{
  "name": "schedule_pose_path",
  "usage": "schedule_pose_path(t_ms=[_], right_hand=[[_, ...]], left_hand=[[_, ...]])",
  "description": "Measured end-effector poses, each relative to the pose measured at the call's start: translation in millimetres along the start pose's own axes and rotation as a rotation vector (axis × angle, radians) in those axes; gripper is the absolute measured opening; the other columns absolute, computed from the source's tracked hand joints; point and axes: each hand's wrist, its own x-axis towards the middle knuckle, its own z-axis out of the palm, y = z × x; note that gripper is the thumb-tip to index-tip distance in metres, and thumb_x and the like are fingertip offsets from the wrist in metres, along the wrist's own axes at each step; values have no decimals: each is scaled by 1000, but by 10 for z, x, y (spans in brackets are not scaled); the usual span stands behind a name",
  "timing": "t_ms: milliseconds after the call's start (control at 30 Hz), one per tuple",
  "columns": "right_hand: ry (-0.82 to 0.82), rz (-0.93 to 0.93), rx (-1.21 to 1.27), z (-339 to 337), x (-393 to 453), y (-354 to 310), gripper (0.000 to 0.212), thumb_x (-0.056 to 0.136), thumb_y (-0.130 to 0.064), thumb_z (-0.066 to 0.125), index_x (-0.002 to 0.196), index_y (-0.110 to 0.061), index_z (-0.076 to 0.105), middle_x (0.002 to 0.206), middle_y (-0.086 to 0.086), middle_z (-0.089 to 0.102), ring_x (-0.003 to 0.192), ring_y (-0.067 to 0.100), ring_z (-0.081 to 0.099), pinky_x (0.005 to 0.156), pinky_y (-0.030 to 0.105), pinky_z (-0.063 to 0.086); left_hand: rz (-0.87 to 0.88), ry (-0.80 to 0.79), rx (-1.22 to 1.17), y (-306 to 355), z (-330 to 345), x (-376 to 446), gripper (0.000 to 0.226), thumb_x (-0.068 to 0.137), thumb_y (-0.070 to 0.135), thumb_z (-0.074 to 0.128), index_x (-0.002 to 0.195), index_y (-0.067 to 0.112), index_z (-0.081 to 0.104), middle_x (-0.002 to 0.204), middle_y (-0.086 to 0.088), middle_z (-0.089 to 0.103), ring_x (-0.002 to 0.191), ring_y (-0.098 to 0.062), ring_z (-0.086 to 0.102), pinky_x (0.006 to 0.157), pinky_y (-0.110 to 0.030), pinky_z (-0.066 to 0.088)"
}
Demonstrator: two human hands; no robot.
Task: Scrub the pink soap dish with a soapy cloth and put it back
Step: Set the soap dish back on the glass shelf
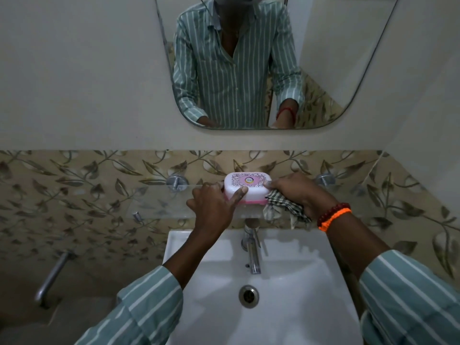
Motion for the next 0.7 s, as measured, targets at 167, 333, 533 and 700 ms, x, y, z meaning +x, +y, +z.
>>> schedule_pose_path(t_ms=[167, 333, 533, 700], right_hand=[[-2, -33, -25, -16, 38, 95, 21, 81, -19, 77, 90, 0, 76, 82, 18, 76, 71, 26, 73, 63, 33, 57], [-44, -180, 124, -154, -224, 249, 17, 88, -18, 69, 101, -7, 74, 99, 16, 75, 89, 26, 71, 80, 35, 55], [-292, -207, 706, -29, -846, 355, 36, 95, -10, 53, 130, -9, 60, 124, 18, 67, 113, 38, 64, 99, 51, 49], [-488, -190, 930, 280, -1059, 466, 48, 93, -13, 48, 140, -11, 51, 138, 23, 55, 128, 42, 52, 111, 57, 35]], left_hand=[[0, -19, 29, 50, -65, -48, 64, 82, 78, 55, 112, 26, 76, 103, -6, 74, 113, -36, 53, 84, -42, 34], [-133, -13, -295, 5, -320, -291, 67, 86, 63, 67, 130, 13, 65, 112, -5, 73, 103, -23, 67, 94, -42, 52], [-92, -254, -737, 108, -450, -994, 19, 89, 37, 74, 104, 26, 78, 92, 7, 81, 91, -12, 75, 77, -33, 61], [-322, -557, -1237, 292, -538, -1244, 41, 90, 47, 67, 115, 15, 72, 115, -9, 77, 105, -26, 73, 89, -43, 58]])
